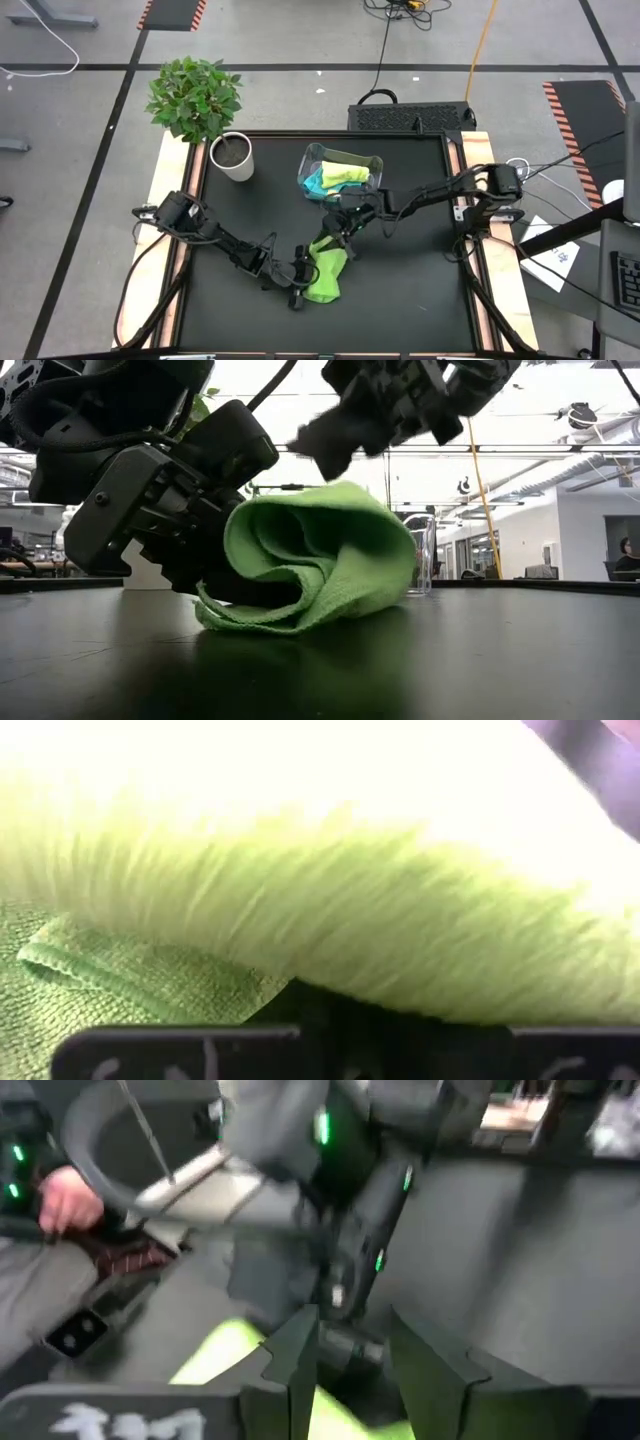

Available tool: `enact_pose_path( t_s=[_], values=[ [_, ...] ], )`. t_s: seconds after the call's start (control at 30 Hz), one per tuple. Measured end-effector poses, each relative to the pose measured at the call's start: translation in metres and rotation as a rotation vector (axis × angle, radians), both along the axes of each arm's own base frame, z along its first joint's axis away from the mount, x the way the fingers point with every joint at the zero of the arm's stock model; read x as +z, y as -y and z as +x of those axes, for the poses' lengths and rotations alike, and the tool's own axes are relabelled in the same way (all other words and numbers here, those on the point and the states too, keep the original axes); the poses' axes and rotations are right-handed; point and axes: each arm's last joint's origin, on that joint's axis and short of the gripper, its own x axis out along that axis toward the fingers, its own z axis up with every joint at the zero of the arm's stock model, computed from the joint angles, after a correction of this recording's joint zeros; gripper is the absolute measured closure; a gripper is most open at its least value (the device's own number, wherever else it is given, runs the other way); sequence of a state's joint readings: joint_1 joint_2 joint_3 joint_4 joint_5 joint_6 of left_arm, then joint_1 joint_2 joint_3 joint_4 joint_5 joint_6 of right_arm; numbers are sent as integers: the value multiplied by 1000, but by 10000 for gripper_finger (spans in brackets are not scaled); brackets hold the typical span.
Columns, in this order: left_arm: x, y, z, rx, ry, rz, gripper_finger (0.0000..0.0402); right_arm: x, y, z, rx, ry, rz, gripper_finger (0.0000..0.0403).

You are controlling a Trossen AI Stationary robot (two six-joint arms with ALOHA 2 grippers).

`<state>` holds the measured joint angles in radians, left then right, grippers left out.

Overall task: Fold microfiber towels
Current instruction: Fold the green towel

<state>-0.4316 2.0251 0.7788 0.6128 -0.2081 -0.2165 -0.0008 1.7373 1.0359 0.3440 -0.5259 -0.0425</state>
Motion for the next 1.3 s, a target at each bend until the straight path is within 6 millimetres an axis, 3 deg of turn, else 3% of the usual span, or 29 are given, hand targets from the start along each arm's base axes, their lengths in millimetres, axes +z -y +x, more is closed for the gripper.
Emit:
enact_pose_path(
  t_s=[0.13, 0.27, 0.43, 0.63, 0.83, 1.17, 1.3],
  values=[
    [0, 0, 0, 2, -1, 0, 353, 26, 1, -13, -15, -1, 24, 287],
    [0, 0, 0, 1, -1, 3, 353, 38, -12, -38, -38, -166, 31, 297],
    [0, -1, 0, 11, 3, 10, 353, 12, -44, -53, -76, -277, -5, 309],
    [2, -3, 3, 22, 34, 0, 353, -33, -61, -55, -236, -328, -145, 321],
    [2, -5, 4, 38, 42, -14, 353, -51, -78, -45, -180, -294, -110, 334],
    [4, -11, 7, 68, 58, -22, 353, -36, -90, -25, -85, -171, -108, 346],
    [4, -11, 7, 71, 76, 14, 353, -32, -77, -19, -64, -196, -92, 350]
  ],
)
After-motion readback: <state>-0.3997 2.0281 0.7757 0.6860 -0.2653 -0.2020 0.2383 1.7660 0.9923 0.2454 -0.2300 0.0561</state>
